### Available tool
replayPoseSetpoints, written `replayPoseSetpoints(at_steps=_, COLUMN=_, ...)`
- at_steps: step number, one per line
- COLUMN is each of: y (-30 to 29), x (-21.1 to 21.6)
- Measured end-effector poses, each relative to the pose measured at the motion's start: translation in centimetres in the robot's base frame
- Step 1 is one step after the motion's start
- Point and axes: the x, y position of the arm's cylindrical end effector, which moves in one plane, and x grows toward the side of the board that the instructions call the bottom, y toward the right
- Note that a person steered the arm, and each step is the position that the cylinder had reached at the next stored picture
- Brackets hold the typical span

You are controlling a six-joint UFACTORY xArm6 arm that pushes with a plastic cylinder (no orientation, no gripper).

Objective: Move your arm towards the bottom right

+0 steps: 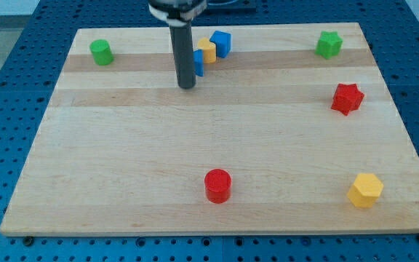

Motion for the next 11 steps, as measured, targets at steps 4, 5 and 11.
replayPoseSetpoints(at_steps=4, y=18.3, x=23.4)
replayPoseSetpoints(at_steps=5, y=18.2, x=23.6)
replayPoseSetpoints(at_steps=11, y=17.6, x=23.7)
